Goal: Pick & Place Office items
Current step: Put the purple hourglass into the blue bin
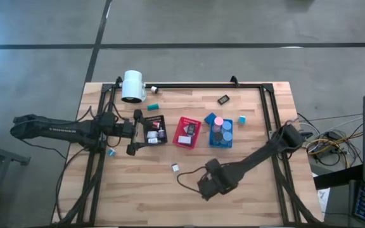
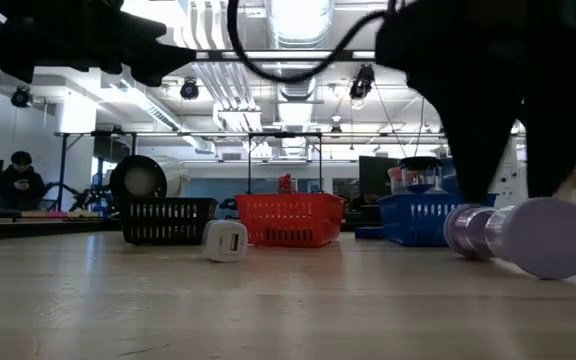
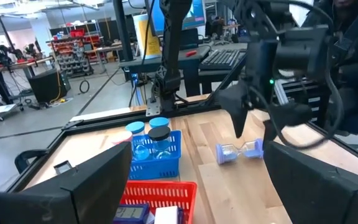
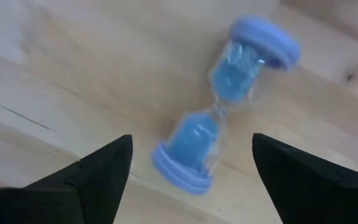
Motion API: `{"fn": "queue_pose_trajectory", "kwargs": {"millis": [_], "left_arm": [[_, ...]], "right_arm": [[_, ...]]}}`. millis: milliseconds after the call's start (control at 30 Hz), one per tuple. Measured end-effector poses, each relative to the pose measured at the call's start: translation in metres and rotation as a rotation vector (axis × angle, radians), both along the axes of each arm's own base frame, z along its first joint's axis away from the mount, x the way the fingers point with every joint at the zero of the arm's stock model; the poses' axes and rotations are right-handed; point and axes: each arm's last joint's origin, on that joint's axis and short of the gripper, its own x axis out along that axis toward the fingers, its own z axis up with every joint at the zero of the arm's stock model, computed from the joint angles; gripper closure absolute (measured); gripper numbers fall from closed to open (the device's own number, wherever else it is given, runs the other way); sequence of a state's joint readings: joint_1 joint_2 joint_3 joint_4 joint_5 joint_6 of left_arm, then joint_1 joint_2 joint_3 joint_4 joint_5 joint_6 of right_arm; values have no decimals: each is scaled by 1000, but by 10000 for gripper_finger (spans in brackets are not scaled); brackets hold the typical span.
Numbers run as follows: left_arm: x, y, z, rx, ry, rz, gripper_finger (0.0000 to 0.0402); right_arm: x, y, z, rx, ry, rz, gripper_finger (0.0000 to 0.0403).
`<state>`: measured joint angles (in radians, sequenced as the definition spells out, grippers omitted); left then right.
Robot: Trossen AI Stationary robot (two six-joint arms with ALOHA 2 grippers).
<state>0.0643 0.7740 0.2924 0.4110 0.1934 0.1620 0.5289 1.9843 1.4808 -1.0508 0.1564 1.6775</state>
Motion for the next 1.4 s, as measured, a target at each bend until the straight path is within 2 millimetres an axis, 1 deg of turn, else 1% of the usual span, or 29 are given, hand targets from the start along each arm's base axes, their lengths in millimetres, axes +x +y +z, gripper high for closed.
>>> {"fn": "queue_pose_trajectory", "kwargs": {"millis": [133, 233, 367, 433, 567, 767, 900, 1067, 1167, 1300, 1400], "left_arm": [[0, 0, 0, 3, 0, 0, 31], [0, 0, 0, 2, -1, 0, 31], [0, 0, 1, 2, -2, 0, 30], [0, 0, 0, 2, -1, 0, 31], [0, 0, 0, 1, -1, 1, 32], [0, 0, 0, -2, 1, 1, 32], [0, 0, -2, -23, 18, 2, 32], [0, 0, -4, -30, 42, 1, 32], [-1, -2, -4, -37, 43, -63, 32], [0, -7, 1, -88, 36, -185, 32], [2, -9, 5, -115, 25, -173, 32]], "right_arm": [[5, -2, -19, 20, 80, 14, 86], [7, -4, -29, 23, 130, 36, 94], [9, -7, -38, 18, 160, 85, 107], [10, -8, -39, 19, 167, 121, 117], [10, -8, -40, 27, 167, 168, 157], [10, -7, -41, 45, 180, 256, 244], [9, -5, -41, 39, 188, 348, 247], [8, -5, -39, -28, 178, 437, 247], [5, -7, -37, -90, 195, 486, 247], [6, -14, -25, -210, 214, 549, 247], [7, -21, -14, -291, 242, 606, 247]]}}
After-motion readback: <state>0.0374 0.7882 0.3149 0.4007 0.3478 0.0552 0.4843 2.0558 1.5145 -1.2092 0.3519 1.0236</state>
